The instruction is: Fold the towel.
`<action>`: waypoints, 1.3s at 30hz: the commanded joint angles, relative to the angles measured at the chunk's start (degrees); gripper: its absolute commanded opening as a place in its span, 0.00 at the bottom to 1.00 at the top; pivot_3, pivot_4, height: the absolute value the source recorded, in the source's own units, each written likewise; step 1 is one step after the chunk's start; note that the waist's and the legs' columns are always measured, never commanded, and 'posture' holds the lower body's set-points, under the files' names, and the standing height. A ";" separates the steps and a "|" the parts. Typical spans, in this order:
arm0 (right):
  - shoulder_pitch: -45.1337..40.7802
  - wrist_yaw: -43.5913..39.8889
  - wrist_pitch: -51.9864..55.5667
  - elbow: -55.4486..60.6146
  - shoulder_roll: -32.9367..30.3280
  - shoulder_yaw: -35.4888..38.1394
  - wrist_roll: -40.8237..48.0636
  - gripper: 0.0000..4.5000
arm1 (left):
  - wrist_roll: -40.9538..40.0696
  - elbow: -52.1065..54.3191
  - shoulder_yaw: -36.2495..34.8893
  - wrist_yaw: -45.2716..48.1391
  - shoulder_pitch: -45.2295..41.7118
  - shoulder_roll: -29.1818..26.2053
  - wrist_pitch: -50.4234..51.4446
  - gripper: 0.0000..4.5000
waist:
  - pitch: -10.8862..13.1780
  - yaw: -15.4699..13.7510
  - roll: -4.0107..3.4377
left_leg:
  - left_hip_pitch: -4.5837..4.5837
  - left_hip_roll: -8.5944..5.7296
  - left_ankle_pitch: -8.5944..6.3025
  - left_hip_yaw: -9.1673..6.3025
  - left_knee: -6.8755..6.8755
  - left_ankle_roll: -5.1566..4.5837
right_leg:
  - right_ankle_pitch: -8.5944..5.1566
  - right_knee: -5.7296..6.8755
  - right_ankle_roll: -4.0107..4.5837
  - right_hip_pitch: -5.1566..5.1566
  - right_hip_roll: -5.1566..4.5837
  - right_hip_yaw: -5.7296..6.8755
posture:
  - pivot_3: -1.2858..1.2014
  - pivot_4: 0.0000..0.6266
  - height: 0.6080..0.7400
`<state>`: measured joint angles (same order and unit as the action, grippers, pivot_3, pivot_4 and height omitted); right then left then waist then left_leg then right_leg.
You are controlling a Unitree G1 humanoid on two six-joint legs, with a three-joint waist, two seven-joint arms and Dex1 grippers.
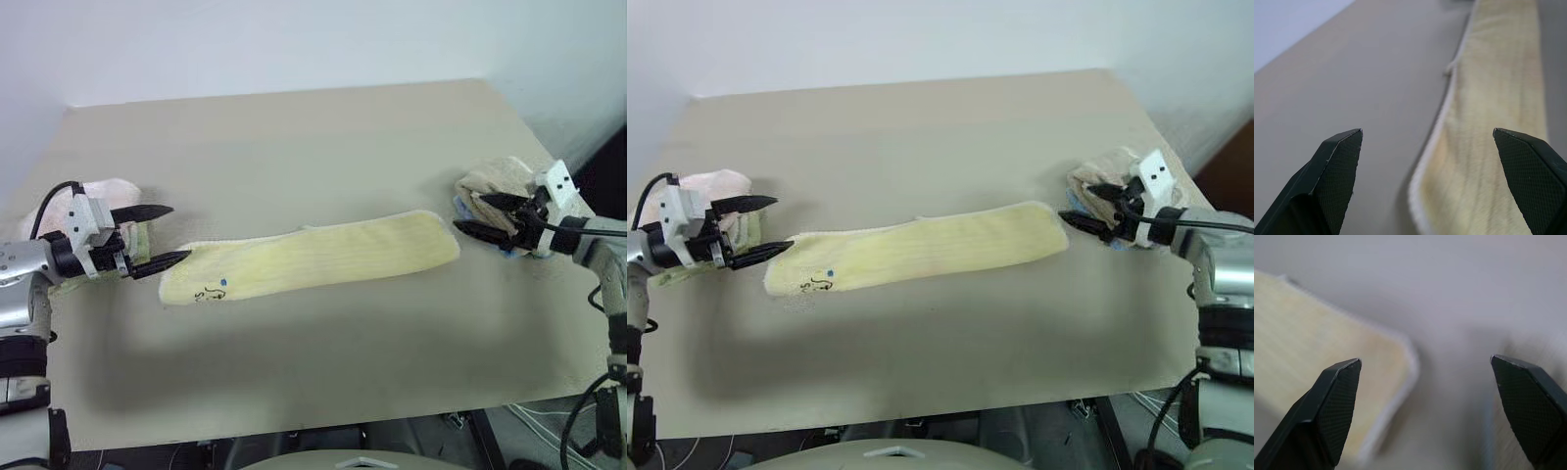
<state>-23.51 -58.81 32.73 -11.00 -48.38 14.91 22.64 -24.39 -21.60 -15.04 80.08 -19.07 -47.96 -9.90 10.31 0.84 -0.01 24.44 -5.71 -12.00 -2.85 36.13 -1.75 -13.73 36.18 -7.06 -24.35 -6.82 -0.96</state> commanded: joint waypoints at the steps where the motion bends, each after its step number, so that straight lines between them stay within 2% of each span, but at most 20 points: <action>1: 1.82 4.41 10.32 8.10 0.25 6.47 7.05 0.99 | -1.82 5.40 -0.83 1.76 1.57 0.56 -4.04 1.00 | 0.00 0.01 0.00 | 0.00 0.02 0.00 0.03 0.01 0.00 | 0.00 0.00 0.01 0.00 0.01 -0.01 | 0.52 0.24 0.91; 9: 6.80 16.81 33.20 16.52 6.34 17.20 20.61 0.99 | -3.44 5.20 -0.52 5.93 2.50 3.45 -11.55 1.00 | -0.02 -0.21 0.03 | -0.01 0.06 0.00 0.04 0.09 0.00 | 0.02 -0.08 0.11 0.09 0.00 -0.01 | 0.52 0.24 0.91; 13: 9.08 22.61 38.99 20.14 10.49 21.16 25.00 0.99 | -6.25 5.01 -1.04 7.38 3.33 4.47 -10.55 1.00 | -0.02 -0.22 0.03 | -0.01 0.07 0.01 0.05 0.04 -0.02 | 0.02 -0.10 0.10 0.07 0.00 -0.02 | 0.52 0.24 0.91; 21: 10.34 31.88 41.79 21.27 16.54 24.04 27.98 0.99 | -6.99 4.34 -0.68 7.96 5.90 4.62 -7.74 1.00 | -0.03 -0.14 0.04 | -0.01 0.07 0.05 0.08 0.06 -0.09 | 0.02 -0.10 0.10 0.09 0.01 -0.02 | 0.52 0.24 0.91; 39: 7.60 40.93 35.84 18.49 25.30 19.93 28.04 0.99 | -7.38 7.32 0.67 5.49 7.04 8.32 -3.22 1.00 | -0.03 -0.11 0.04 | -0.02 0.08 0.07 0.07 0.04 -0.11 | 0.02 -0.11 0.09 0.06 0.03 0.00 | 0.52 0.24 0.91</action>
<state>-14.91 -18.30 69.65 7.31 -23.38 34.65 49.77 -30.77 -15.90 -14.10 85.94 -11.89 -39.55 -13.19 10.29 0.73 0.02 24.43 -5.63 -11.93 -2.78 36.17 -1.87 -13.71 36.07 -6.97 -24.30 -6.79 -0.96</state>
